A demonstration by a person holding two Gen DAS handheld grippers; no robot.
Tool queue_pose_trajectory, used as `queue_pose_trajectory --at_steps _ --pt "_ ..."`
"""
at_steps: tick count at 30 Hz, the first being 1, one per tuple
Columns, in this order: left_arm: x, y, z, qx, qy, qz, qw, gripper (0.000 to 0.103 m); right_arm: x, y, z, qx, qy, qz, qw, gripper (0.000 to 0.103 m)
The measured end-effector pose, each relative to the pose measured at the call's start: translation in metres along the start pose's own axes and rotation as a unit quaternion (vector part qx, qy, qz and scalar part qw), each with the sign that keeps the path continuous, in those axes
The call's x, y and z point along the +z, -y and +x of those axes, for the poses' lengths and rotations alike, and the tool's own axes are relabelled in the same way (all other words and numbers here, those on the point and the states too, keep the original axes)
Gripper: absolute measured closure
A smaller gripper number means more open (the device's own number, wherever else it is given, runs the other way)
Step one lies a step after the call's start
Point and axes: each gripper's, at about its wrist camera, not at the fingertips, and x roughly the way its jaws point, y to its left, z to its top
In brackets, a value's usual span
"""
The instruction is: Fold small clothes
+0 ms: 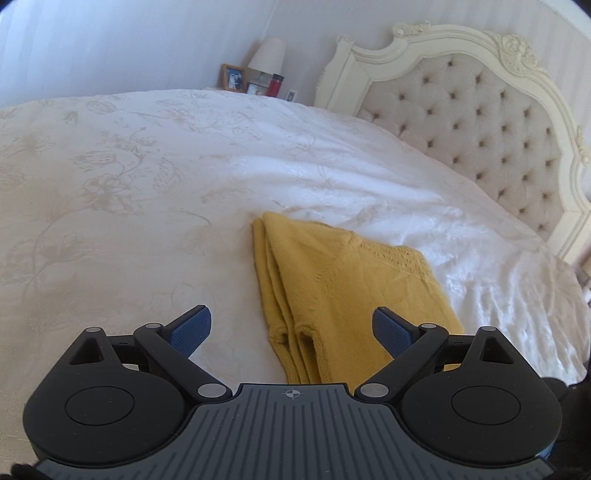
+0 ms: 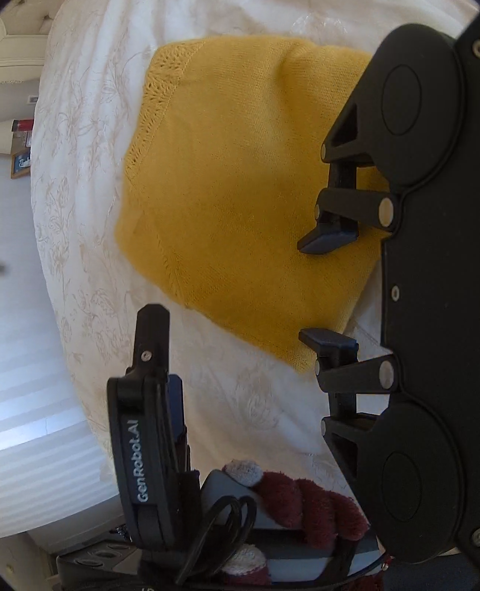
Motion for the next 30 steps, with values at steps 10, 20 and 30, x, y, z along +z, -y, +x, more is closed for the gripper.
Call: queue_pose_trajectory --at_steps 10,20,30 --pt "-0.015 -0.006 0.029 0.056 -0.088 0.013 0.9944 0.009 0.029 0.042 -0.037 -0.09 0.047 -0.036 0.994 0.03" --pt "-0.019 -0.003 0.028 0.061 -0.087 0.032 0.9938 0.008 0.104 0.083 0.029 -0.184 0.07 -0.004 0.98 0.017" --pt "-0.021 0.0 0.028 0.056 -0.082 0.04 0.9942 0.007 0.119 0.104 0.08 -0.214 0.03 0.017 0.976 0.015"
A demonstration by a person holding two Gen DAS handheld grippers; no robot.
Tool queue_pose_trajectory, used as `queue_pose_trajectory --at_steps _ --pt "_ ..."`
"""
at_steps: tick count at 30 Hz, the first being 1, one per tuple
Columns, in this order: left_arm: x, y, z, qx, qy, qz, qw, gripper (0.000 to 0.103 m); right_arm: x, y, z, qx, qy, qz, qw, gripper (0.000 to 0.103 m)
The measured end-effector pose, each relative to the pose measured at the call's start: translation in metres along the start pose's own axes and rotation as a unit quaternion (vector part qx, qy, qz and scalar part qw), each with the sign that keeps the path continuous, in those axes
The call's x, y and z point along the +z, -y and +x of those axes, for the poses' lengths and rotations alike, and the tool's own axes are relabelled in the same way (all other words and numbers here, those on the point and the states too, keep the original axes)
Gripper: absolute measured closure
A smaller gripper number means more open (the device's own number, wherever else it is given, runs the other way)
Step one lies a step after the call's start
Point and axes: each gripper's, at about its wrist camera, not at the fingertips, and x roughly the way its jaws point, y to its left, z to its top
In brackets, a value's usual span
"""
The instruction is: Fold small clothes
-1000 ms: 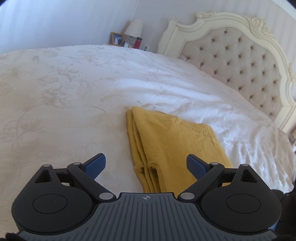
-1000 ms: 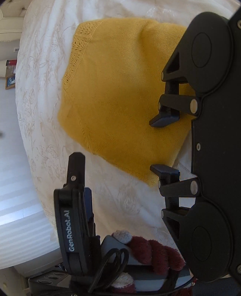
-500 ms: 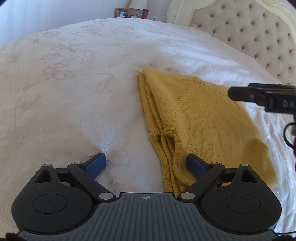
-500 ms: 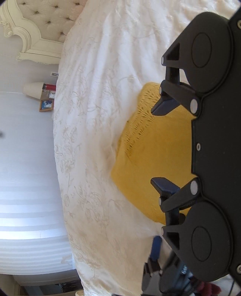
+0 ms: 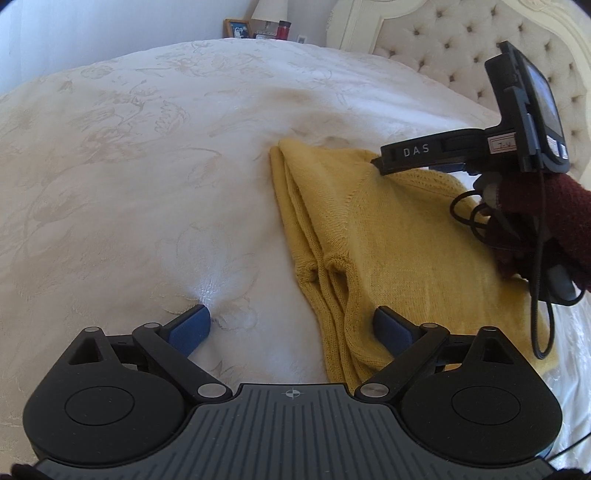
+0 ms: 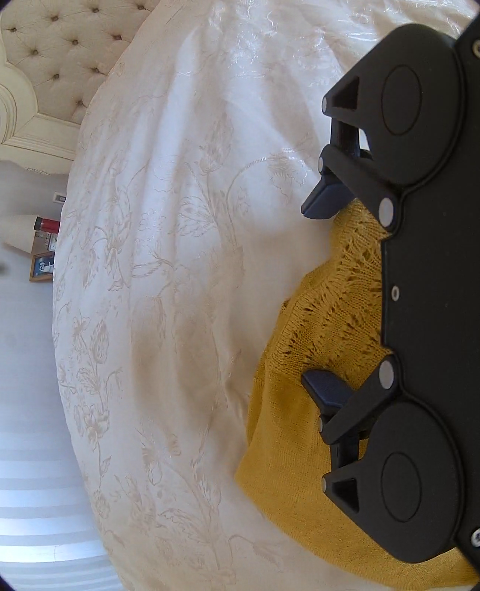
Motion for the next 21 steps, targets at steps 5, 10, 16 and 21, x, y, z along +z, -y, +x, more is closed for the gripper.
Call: queue_pose_trajectory --at_steps 5,10,16,21 --pt "0.002 -0.006 -0.005 -0.023 0.007 -0.019 0.9995 0.007 -0.014 0.026 -0.04 0.026 0.048 0.063 0.997 0.013" --pt "0.003 -0.012 -0.011 -0.122 0.008 -0.073 0.9898 0.007 -0.046 0.059 -0.077 0.053 0.045 0.107 0.992 0.013" --pt "0.0 0.003 -0.011 -0.113 -0.005 -0.043 0.9926 0.007 -0.087 0.093 -0.097 0.085 0.029 0.145 0.985 0.012" --pt "-0.001 0.007 -0.002 -0.166 -0.024 -0.057 0.9842 0.007 -0.105 0.112 -0.092 0.132 0.025 0.195 0.972 0.012"
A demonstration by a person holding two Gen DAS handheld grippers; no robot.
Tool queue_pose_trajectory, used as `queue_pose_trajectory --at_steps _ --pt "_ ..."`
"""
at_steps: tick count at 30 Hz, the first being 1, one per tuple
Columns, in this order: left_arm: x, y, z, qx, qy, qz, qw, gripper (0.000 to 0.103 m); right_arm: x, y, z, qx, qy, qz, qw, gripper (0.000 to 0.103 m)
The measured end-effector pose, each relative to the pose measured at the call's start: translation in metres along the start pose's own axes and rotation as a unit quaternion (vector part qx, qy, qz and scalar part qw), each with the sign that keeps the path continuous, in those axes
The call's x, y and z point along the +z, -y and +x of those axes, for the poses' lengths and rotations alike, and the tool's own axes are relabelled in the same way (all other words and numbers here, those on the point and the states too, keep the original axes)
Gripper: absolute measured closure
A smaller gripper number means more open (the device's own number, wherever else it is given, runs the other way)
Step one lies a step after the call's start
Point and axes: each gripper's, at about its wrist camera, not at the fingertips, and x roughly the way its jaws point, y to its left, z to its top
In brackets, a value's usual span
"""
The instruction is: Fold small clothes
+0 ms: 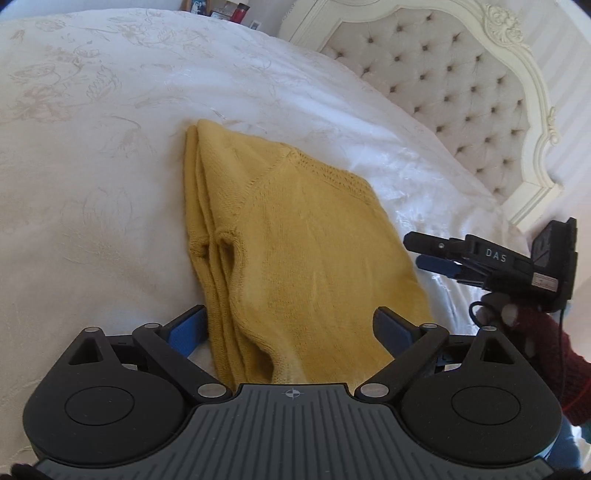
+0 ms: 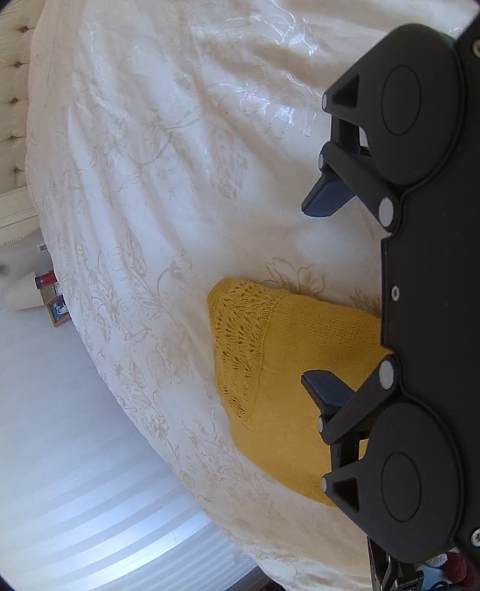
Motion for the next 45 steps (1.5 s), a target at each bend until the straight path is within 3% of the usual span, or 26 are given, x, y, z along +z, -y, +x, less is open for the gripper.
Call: queue_pose_trajectory --at_steps 4,10,16,20,23,25,30,32,33,34,36,45 --pt "-0.001 0.002 0.009 -0.001 -0.006 0.004 1.0 0.007 -0.001 0.008 0.007 0.049 0.002 0.038 0.998 0.012" --pt "0.005 -0.011 0.018 -0.029 -0.006 -0.06 0.9977 0.008 0.004 0.015 0.035 0.114 -0.008 0.077 0.99 0.009" --pt "0.012 -0.005 0.032 -0.041 -0.014 -0.048 0.9979 0.01 0.016 0.019 0.068 0.172 -0.018 0.098 0.98 0.008" --pt "0.019 0.003 0.043 -0.039 -0.017 -0.049 0.9979 0.014 0.023 0.015 0.082 0.188 -0.027 0.093 0.977 0.007" --pt "0.021 0.01 0.046 -0.024 -0.022 -0.043 0.9985 0.029 0.026 0.008 0.086 0.189 -0.031 0.08 0.978 0.004" --pt "0.021 0.012 0.045 -0.004 -0.027 -0.039 0.9989 0.054 0.026 0.006 0.086 0.187 -0.032 0.074 0.979 0.004" --pt "0.022 0.009 0.04 0.02 -0.037 -0.046 0.998 0.071 0.022 0.011 0.079 0.187 -0.029 0.089 0.978 0.006" --pt "0.023 0.011 0.04 0.03 -0.04 -0.043 0.9978 0.075 0.022 0.009 0.079 0.178 -0.029 0.089 0.979 0.011" --pt "0.023 0.013 0.04 0.033 -0.041 -0.042 0.9977 0.079 0.022 0.008 0.079 0.169 -0.031 0.088 0.981 0.022" --pt "0.023 0.015 0.04 0.028 -0.04 -0.04 0.998 0.085 0.023 0.006 0.081 0.156 -0.034 0.085 0.983 0.042" --pt "0.023 0.017 0.038 0.02 -0.04 -0.045 0.998 0.086 0.022 0.001 0.077 0.131 -0.037 0.074 0.988 0.055" --pt "0.008 0.049 0.0 -0.042 -0.063 -0.069 0.9947 0.087 0.031 -0.018 0.007 0.092 -0.028 0.062 0.993 0.064"
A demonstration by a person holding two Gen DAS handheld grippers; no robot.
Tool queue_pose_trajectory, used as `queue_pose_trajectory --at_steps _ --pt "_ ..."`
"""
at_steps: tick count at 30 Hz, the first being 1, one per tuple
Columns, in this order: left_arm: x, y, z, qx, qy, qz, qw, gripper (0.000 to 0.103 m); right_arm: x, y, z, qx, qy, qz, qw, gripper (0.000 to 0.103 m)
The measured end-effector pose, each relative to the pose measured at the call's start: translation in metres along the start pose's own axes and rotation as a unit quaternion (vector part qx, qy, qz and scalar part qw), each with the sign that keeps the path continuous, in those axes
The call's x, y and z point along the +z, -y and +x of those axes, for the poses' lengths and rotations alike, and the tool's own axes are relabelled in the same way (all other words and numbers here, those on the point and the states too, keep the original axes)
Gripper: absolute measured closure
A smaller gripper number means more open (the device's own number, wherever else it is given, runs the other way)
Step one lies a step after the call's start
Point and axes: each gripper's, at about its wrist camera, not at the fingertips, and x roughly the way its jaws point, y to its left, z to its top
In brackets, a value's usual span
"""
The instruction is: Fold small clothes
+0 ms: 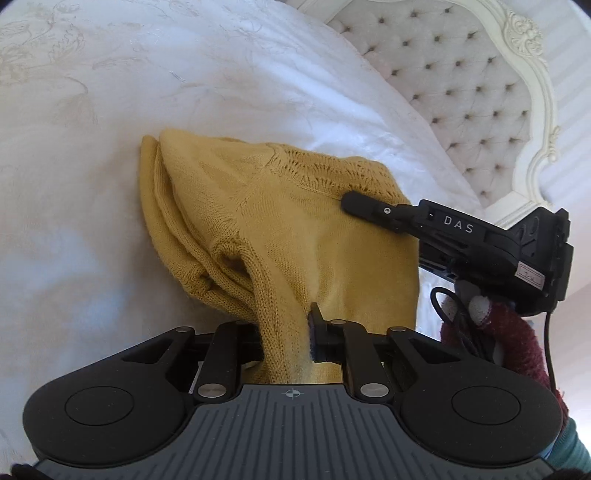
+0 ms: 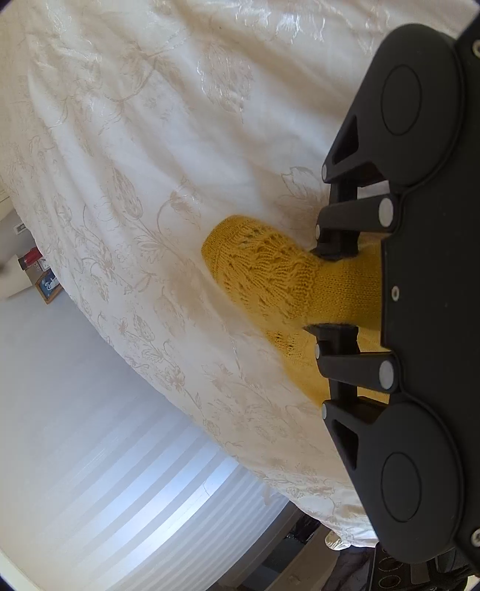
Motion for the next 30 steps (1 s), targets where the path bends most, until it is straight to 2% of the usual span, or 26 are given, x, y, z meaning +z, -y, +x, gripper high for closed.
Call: queue_pose_trajectory --at_steps 8,10,12,13,15,16,17,18,21,25,28,30 --pt "-0.072 0.048 -0.031 -0.057 -0.022 0.024 0.9978 0.088 -0.043 0.003 -0.094 -0.035 -0.034 0.021 0.999 0.064" --pt "-0.094 0.057 -0.037 -0.057 -0.025 0.037 0.9974 0.088 -0.058 0.004 -0.116 -0.037 -0.043 0.027 0.998 0.064" --pt "-0.114 0.059 -0.036 -0.044 -0.029 0.049 0.9974 0.088 -0.071 0.004 -0.134 -0.039 -0.043 0.027 0.998 0.063" --pt "-0.126 0.057 -0.031 -0.027 -0.035 0.053 0.9976 0.088 -0.079 0.005 -0.14 -0.048 -0.039 0.022 0.998 0.061" --pt "-0.141 0.052 -0.02 0.024 -0.045 0.06 0.9969 0.088 -0.093 0.011 -0.144 -0.094 -0.027 -0.002 0.995 0.055" --pt "-0.148 0.048 -0.014 0.063 -0.051 0.066 0.9945 0.087 -0.097 0.015 -0.142 -0.116 -0.022 -0.012 0.993 0.053" --pt "-0.152 0.043 -0.012 0.081 -0.05 0.069 0.9931 0.086 -0.102 0.023 -0.14 -0.142 -0.015 -0.017 0.99 0.053" --pt "-0.154 0.04 -0.013 0.083 -0.044 0.065 0.9934 0.084 -0.108 0.032 -0.14 -0.161 -0.006 -0.013 0.987 0.053" --pt "-0.15 0.041 -0.025 0.099 -0.024 0.06 0.993 0.082 -0.119 0.05 -0.152 -0.155 0.027 0.022 0.987 0.044" --pt "-0.148 0.073 -0.051 0.142 0.046 0.138 0.9791 0.083 -0.129 0.045 -0.173 -0.147 0.073 0.006 0.986 0.044" --pt "-0.139 0.098 -0.054 0.15 0.096 0.189 0.9656 0.082 -0.134 0.031 -0.185 -0.149 0.106 -0.037 0.983 0.044" --pt "-0.128 0.108 -0.044 0.152 0.106 0.21 0.96 0.08 -0.135 0.021 -0.184 -0.149 0.114 -0.071 0.98 0.044"
